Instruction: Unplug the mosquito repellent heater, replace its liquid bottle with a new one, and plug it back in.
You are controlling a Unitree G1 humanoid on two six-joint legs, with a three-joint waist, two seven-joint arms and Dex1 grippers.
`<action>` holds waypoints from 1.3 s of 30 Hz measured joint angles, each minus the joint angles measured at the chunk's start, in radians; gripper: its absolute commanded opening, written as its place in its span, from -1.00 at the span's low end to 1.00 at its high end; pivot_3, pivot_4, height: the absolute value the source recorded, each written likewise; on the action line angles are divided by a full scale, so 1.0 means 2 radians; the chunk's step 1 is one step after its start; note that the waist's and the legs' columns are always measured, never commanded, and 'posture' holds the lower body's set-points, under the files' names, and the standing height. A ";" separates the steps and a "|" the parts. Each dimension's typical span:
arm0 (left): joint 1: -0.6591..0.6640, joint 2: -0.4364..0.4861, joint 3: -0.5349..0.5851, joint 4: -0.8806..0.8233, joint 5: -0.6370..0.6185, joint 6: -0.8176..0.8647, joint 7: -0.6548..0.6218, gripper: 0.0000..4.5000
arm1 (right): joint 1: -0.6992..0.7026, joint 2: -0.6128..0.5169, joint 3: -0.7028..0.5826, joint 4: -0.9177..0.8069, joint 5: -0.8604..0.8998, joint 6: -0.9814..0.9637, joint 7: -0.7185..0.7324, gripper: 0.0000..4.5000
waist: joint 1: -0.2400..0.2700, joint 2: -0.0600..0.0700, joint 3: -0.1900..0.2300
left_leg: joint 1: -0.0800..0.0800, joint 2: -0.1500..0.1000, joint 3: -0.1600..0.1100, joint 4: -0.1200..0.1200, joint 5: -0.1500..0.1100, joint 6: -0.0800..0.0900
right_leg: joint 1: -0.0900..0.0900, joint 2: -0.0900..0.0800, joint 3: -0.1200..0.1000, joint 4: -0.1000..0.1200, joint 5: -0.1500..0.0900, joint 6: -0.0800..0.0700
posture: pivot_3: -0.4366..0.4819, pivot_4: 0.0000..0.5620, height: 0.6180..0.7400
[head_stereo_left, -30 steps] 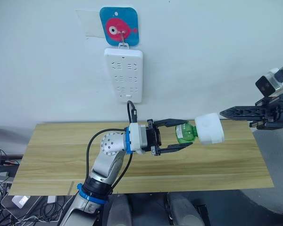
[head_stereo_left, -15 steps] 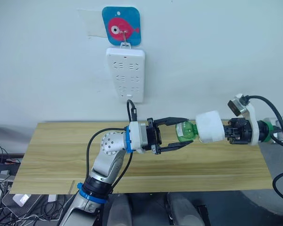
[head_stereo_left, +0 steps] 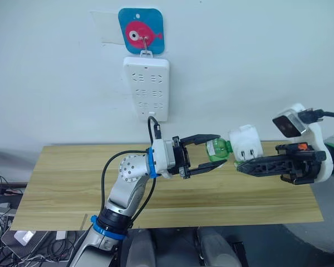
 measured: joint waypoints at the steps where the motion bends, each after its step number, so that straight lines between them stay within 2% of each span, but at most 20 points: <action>1: -0.001 0.000 0.000 0.001 0.000 0.000 0.000 -0.01 | -0.007 -0.001 0.003 0.002 0.000 0.000 0.002 -0.99 | 0.000 0.000 0.000 | 0.000 0.000 0.000 0.000 0.000 0.000 | 0.000 0.000 0.000 0.000 0.000 0.000 | -0.48 -0.12 1.00; 8: 0.000 0.003 0.000 0.001 0.000 0.000 -0.002 -0.01 | -0.063 -0.007 0.027 0.038 0.001 0.012 0.007 -0.99 | -0.002 0.000 0.000 | 0.000 0.000 0.000 0.000 0.000 0.000 | 0.000 0.000 0.000 0.000 0.000 0.000 | -0.48 -0.14 1.00; 15: 0.001 0.004 -0.005 0.001 0.000 0.000 -0.010 -0.01 | -0.131 0.013 0.051 0.070 0.001 0.026 0.006 -0.99 | -0.003 0.000 0.000 | 0.000 0.000 0.000 0.000 0.000 0.000 | 0.000 0.000 0.000 0.000 0.000 0.000 | -0.47 -0.14 1.00; 24: 0.006 0.005 -0.005 0.001 0.005 0.000 -0.008 -0.01 | -0.114 0.018 0.057 0.060 0.001 0.024 0.005 -0.99 | -0.003 0.000 0.000 | 0.000 0.000 0.000 0.000 0.000 0.000 | -0.001 0.000 0.000 0.000 0.000 0.000 | -0.47 -0.13 1.00; 29: 0.006 0.005 -0.004 0.003 0.008 0.002 -0.008 -0.01 | -0.129 0.059 0.053 0.082 0.005 0.005 -0.052 -0.99 | -0.007 0.000 0.000 | 0.000 0.000 0.000 0.000 0.000 0.000 | 0.000 0.000 0.000 0.001 0.000 0.000 | -0.47 -0.12 1.00; 39: 0.006 0.004 -0.005 0.003 0.006 0.001 -0.010 -0.01 | -0.223 0.126 0.036 0.197 0.005 0.015 -0.136 -0.99 | -0.008 0.000 0.000 | 0.000 0.000 0.000 0.000 0.000 0.000 | -0.001 0.000 0.000 0.000 0.000 0.000 | -0.47 -0.09 1.00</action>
